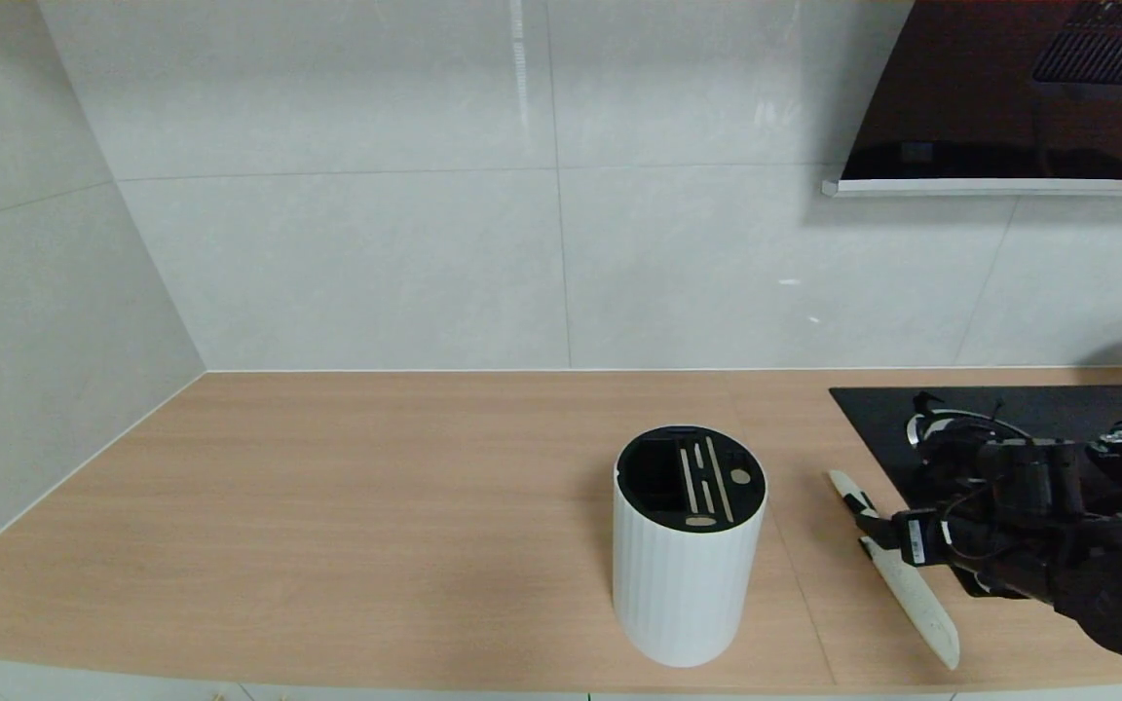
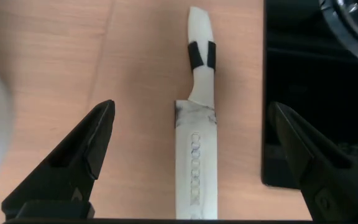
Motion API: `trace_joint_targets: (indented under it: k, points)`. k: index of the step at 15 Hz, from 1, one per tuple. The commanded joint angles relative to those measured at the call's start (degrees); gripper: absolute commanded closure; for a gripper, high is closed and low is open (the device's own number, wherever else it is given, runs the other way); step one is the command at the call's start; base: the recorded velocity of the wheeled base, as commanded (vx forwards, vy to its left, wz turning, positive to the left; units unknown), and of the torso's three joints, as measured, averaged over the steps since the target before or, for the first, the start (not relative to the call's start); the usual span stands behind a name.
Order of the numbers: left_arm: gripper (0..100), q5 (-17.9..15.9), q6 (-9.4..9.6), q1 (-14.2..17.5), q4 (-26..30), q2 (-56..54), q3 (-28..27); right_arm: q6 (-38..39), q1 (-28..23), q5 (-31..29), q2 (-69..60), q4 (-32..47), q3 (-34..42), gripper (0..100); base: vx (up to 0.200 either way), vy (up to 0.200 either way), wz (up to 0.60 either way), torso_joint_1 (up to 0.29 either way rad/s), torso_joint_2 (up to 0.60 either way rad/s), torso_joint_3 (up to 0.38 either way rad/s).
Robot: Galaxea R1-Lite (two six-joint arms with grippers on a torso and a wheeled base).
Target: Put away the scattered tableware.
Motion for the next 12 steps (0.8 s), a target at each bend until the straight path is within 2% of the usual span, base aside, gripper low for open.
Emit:
trace_joint_targets:
  k: [1,4,12]
  points:
    - [0,0.02,-0.02,-0.02,-0.04,0.02,0.0,-0.14,0.11,-0.79,6.61,-2.54,0.08,0,0.0,0.0,0.0,0.0,0.0,0.0]
    - [0,0.02,-0.02,-0.02,-0.04,0.02,0.0,-0.14,0.02,-1.4,11.09,-6.76,-0.36,0,0.0,0.0,0.0,0.0,0.0,0.0]
    - [0,0.02,-0.02,-0.02,-0.04,0.02,0.0,0.03,-0.16,-1.49,14.87,-9.31,-2.03,0,0.0,0.0,0.0,0.0,0.0,0.0]
